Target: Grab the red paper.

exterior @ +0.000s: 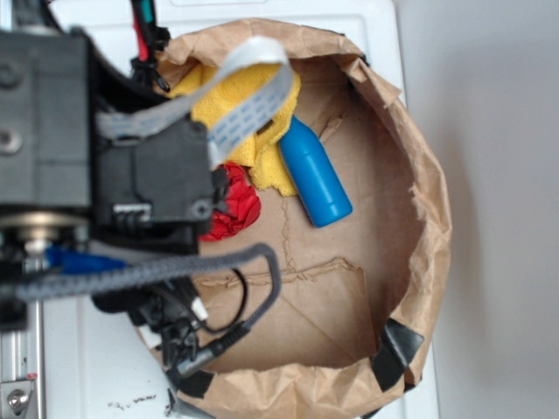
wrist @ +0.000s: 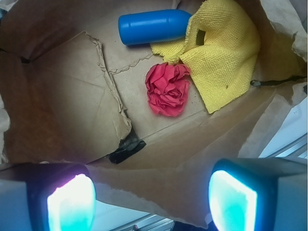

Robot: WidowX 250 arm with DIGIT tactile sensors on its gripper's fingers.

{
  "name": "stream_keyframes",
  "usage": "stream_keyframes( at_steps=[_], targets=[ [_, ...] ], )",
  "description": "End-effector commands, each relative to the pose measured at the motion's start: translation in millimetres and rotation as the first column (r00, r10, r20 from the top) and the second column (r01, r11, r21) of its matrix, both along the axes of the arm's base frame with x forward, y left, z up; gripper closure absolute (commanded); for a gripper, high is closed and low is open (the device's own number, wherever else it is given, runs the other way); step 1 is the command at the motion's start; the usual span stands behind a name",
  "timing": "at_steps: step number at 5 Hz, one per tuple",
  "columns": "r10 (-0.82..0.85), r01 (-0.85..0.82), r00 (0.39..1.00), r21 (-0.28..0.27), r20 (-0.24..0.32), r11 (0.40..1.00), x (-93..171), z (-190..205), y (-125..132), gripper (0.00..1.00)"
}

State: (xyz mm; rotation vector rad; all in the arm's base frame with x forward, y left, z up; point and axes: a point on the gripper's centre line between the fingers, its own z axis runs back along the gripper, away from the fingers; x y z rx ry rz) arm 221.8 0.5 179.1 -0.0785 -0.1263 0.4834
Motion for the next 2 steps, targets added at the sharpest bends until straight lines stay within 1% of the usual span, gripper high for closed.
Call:
stream_keyframes(
  at_steps=[1, 2],
  targets=[
    [0.113, -0.113, 0.985, -0.006, 0.133, 0.994, 19.9, -22.2, 3.0, 0.00],
    [0.172, -0.177, 0.971, 0.017, 0.166, 0.984, 35.8, -37.0, -2.7, 0.00]
  ],
)
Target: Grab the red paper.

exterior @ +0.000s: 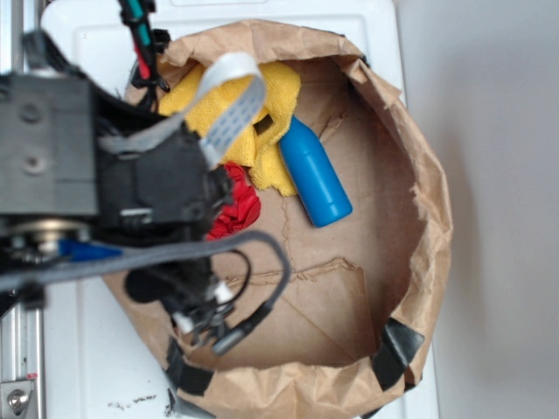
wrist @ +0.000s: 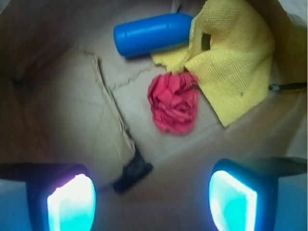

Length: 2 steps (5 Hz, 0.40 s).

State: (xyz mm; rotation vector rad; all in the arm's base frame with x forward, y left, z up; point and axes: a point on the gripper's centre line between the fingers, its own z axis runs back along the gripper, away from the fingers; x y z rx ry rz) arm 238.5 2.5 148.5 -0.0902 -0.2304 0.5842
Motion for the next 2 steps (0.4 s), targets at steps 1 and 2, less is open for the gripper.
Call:
stream_keyframes(
  at_steps=[1, 2],
  targets=[
    [0.159, -0.159, 0.987, 0.069, 0.017, 0.985, 69.1, -17.2, -12.6, 0.00],
    [0.202, -0.201, 0.979, 0.077, 0.001, 0.977, 89.0, -33.1, -2.4, 0.00]
  ],
)
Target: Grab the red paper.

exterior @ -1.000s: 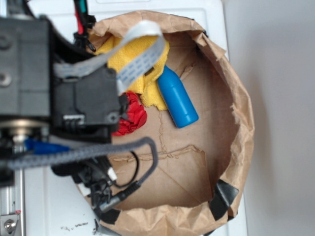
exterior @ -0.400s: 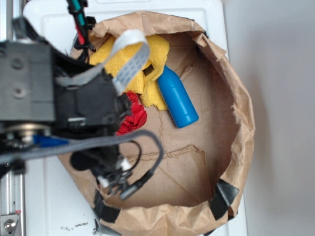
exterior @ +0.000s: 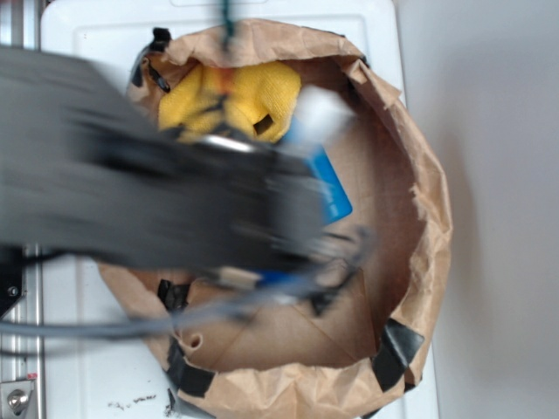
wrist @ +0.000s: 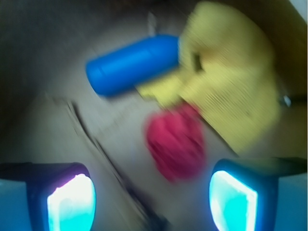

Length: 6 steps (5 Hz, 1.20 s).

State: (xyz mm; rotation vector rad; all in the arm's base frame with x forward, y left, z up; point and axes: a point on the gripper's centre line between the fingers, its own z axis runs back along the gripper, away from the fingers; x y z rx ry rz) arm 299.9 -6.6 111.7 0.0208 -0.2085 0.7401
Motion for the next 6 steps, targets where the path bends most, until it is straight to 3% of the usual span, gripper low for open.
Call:
stream_keyframes(
  at_steps=[1, 2, 3, 4, 5, 6],
  targets=[
    [0.004, -0.004, 0.998, -0.007, 0.057, 1.000, 29.7, -15.5, 17.6, 0.00],
    [-0.074, 0.075, 0.996, -0.001, 0.057, 0.997, 7.3, -13.9, 26.0, 0.00],
    [-0.122, 0.123, 0.987, -0.003, 0.100, 0.992, -9.4, -0.4, 41.4, 0.00],
    [-0.093, 0.095, 0.991, -0.017, 0.094, 0.995, -0.9, -0.3, 54.8, 0.00],
    [-0.082, 0.079, 0.994, 0.035, 0.075, 0.996, 11.4, -22.9, 57.2, 0.00],
    [-0.088, 0.086, 0.995, 0.047, 0.053, 0.995, 25.2, -39.2, 44.6, 0.00]
  ],
)
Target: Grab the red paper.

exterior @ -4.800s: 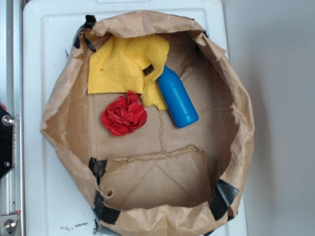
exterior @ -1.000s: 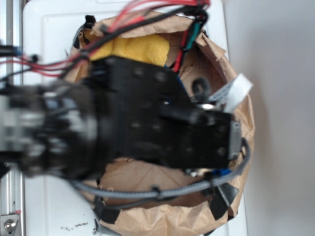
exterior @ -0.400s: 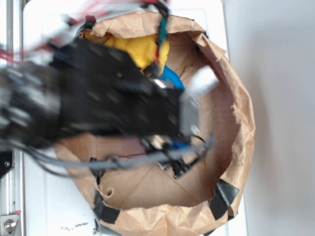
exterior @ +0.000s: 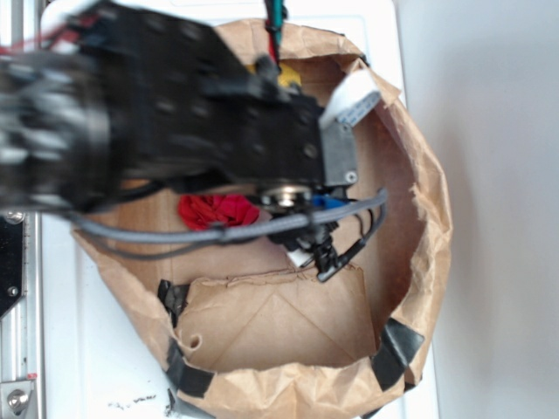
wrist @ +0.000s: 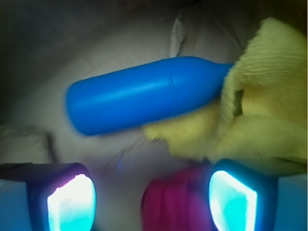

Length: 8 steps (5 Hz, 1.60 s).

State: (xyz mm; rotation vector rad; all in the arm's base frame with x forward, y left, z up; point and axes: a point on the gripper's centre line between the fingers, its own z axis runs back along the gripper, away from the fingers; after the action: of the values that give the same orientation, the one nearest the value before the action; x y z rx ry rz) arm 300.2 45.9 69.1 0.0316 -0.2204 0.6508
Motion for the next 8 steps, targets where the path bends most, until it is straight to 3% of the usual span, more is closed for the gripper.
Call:
stream_keyframes(
  at_steps=[1, 2, 3, 4, 5, 6, 7, 8],
  targets=[
    [-0.005, 0.005, 1.000, 0.047, 0.016, 0.999, -7.1, -5.6, -7.5, 0.00],
    [-0.042, 0.039, 0.998, 0.067, 0.039, 0.997, -21.3, -3.3, -4.6, 0.00],
    [-0.047, 0.045, 0.997, 0.019, 0.067, 0.999, -24.4, 15.5, -3.5, 0.00],
    [-0.032, 0.037, 0.997, -0.085, 0.069, 0.996, -29.8, 45.9, 3.0, 0.00],
    [-0.028, 0.033, 0.998, -0.088, 0.048, 0.996, -33.4, 51.6, 11.5, 0.00],
    [-0.041, 0.042, 0.998, -0.016, 0.057, 0.999, -4.9, 30.1, 3.8, 0.00],
    [-0.083, 0.080, 0.996, 0.063, 0.039, 0.995, 1.2, 3.0, -2.4, 0.00],
    [-0.110, 0.107, 0.993, 0.078, 0.036, 0.991, -41.6, -6.3, -0.9, 0.00]
  ],
)
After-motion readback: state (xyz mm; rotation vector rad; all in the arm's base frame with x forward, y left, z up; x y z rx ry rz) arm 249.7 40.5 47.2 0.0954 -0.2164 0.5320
